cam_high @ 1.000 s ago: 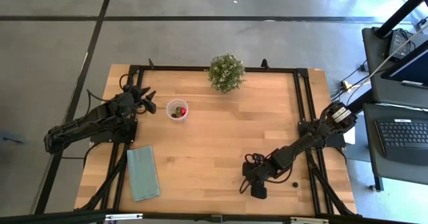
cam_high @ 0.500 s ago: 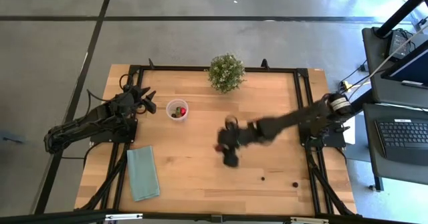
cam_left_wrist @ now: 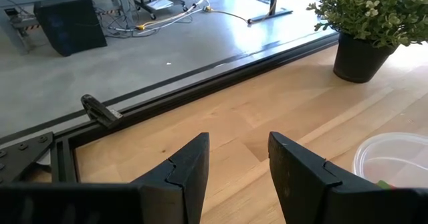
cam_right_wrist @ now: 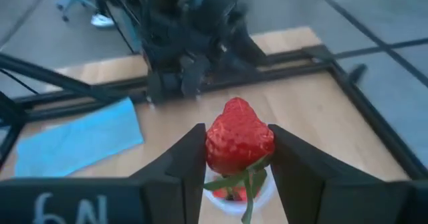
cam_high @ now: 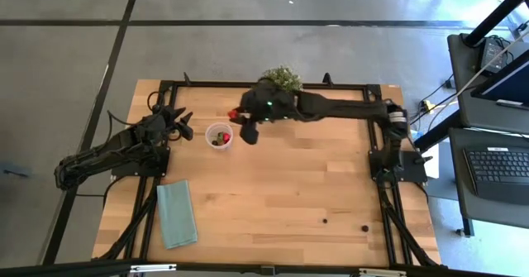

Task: Pick and placing Produce into tupperware
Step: Put the red strawberry into the transparent container

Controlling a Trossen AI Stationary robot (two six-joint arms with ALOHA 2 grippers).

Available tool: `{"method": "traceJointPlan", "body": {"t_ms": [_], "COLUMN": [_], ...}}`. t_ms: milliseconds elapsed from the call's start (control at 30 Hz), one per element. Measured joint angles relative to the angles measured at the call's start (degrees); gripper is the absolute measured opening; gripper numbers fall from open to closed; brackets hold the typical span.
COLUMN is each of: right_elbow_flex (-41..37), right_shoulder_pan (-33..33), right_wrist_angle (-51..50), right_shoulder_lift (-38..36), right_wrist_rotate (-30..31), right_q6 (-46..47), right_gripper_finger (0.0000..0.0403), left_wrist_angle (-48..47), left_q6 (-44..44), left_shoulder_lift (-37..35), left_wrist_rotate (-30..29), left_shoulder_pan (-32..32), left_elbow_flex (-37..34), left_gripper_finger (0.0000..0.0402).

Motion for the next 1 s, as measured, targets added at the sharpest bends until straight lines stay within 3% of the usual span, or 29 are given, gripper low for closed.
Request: {"method": "traceJointPlan", "body": {"t_ms": [233, 433, 1000], "right_elbow_flex": [10.8, 15.5, 15.5], "right_shoulder_pan": [-0.5, -0.6, -1.4], "right_wrist_angle": [-1.3, -1.2, -0.1], "right_shoulder_lift": [13.1, 22.0, 28.4], "right_wrist_rotate": [-1.8, -2.2, -2.1], "right_q6": [0.0, 0.0, -0.4], "right_gripper_finger": [0.0148, 0.0148, 0.0156], "left_wrist_angle": [0.0, 0.0, -0.1], "left_q6": [0.0, 0.0, 0.1], "left_shoulder_lift": [0.0, 0.0, 0.0], "left_wrist_rotate": [0.0, 0.4, 0.9], "left_shoulder_pan": [0.0, 0.0, 0.0], "left_elbow_flex": [0.0, 0.0, 0.0], "left_gripper_finger": [0.0145, 0.0145, 0.0145]}}
